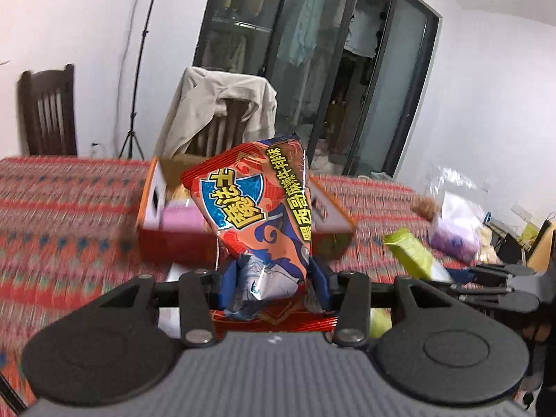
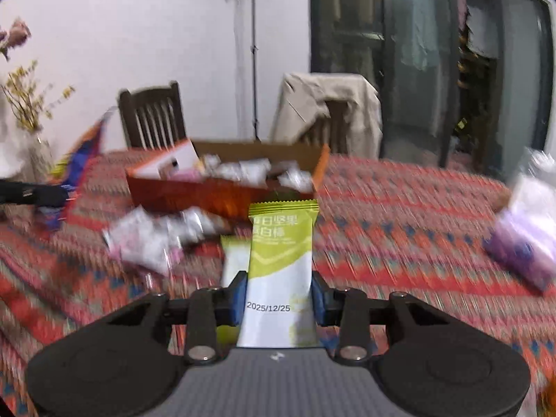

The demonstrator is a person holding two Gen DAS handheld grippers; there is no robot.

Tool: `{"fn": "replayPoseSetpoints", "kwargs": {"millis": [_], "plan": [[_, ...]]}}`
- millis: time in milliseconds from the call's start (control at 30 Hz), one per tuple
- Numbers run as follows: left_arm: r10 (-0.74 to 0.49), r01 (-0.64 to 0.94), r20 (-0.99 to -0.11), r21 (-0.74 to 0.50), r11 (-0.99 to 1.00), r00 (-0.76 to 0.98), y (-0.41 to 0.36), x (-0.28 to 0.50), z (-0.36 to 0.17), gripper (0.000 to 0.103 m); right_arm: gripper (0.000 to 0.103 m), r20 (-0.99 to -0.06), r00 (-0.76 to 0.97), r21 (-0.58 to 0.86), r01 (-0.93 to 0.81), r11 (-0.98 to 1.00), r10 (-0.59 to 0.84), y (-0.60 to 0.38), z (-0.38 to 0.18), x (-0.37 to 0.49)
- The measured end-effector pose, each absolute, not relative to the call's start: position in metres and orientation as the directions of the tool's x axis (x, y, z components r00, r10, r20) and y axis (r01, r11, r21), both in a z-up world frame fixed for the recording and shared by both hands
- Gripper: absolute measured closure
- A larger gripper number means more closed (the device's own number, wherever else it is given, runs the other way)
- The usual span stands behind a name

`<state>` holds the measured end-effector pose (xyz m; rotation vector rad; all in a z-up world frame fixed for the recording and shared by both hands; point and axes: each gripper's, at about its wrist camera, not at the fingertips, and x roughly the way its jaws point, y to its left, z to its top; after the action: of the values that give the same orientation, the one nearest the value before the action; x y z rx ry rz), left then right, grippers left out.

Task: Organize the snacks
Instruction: 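Carry the chip bag and green bar into the box and open both tools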

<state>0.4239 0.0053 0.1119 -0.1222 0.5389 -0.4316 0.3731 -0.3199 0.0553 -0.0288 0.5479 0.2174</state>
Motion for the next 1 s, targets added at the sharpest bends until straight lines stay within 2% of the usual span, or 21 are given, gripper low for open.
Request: {"fn": "replayPoseSetpoints", "kwargs": {"millis": [200,333,433,600,700,733,867,1000], "plan": [[-0.384,0.350,-0.527,-0.167,0.922,0.758,-0.022,0.540,0.125,0.057,0.067,-0.478,0.814,0.091,-0.327,0.941,0.329,-0.284,0.095,0.475],[-0.343,0.326,-0.601,-0.142,0.935,0.722,-0.038,0.601,0.103,0.057,0.067,-0.524,0.800,0.048,-0.316,0.948,0.293,-0.249,0.099,0.559],[-0.309,0.311,-0.649,-0.117,0.943,0.695,-0.047,0.630,0.081,0.057,0.067,-0.575,0.769,0.073,-0.291,0.954,0.279,-0.235,0.085,0.611],[-0.293,0.324,-0.695,-0.091,0.942,0.657,-0.054,0.652,0.048,0.056,0.067,-0.634,0.722,0.146,-0.240,0.960,0.277,-0.233,0.053,0.662],[-0.296,0.325,-0.709,-0.099,0.940,0.640,-0.052,0.659,0.035,0.053,0.066,-0.657,0.703,0.158,-0.228,0.961,0.275,-0.233,0.037,0.674],[-0.303,0.327,-0.709,-0.107,0.939,0.637,-0.049,0.659,0.032,0.049,0.066,-0.663,0.698,0.157,-0.226,0.961,0.272,-0.231,0.033,0.677],[-0.329,0.321,-0.683,-0.145,0.936,0.651,-0.030,0.652,0.037,0.036,0.066,-0.686,0.677,0.152,-0.228,0.962,0.269,-0.224,0.020,0.685],[-0.336,0.299,-0.646,-0.172,0.939,0.685,-0.007,0.643,0.054,0.034,0.063,-0.704,0.647,0.169,-0.247,0.954,0.292,-0.215,0.011,0.686]]}}
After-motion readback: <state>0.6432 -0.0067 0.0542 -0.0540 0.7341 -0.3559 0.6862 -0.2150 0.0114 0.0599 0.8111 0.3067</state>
